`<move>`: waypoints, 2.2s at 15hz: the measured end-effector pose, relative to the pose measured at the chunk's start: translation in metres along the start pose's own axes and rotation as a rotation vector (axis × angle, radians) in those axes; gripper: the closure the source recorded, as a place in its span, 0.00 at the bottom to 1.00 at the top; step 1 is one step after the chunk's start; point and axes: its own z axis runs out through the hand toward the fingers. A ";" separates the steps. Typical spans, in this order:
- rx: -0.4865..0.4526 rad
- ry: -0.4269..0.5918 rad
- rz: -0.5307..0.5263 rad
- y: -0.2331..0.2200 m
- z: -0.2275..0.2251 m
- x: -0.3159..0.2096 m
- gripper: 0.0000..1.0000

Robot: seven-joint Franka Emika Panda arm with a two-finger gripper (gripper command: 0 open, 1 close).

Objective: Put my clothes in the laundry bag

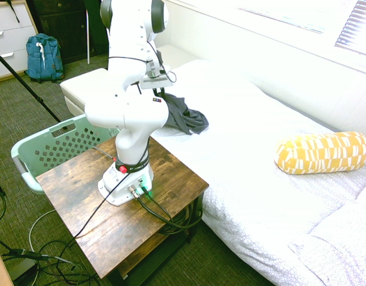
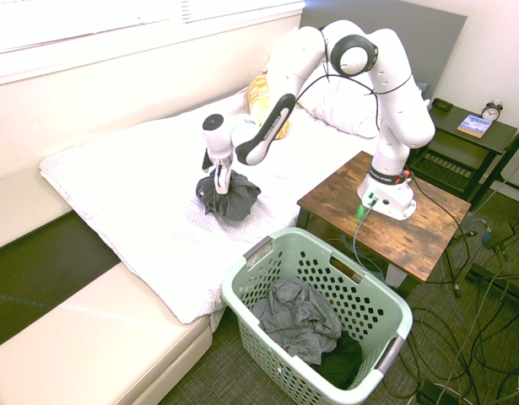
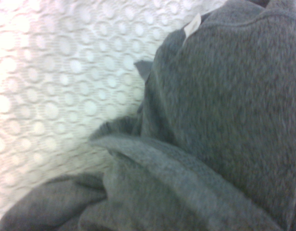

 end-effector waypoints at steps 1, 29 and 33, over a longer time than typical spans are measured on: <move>-0.002 0.005 -0.014 -0.004 -0.013 -0.042 1.00; -0.019 -0.051 0.053 0.116 -0.122 -0.351 0.00; 0.028 -0.093 0.174 0.120 -0.125 -0.220 0.00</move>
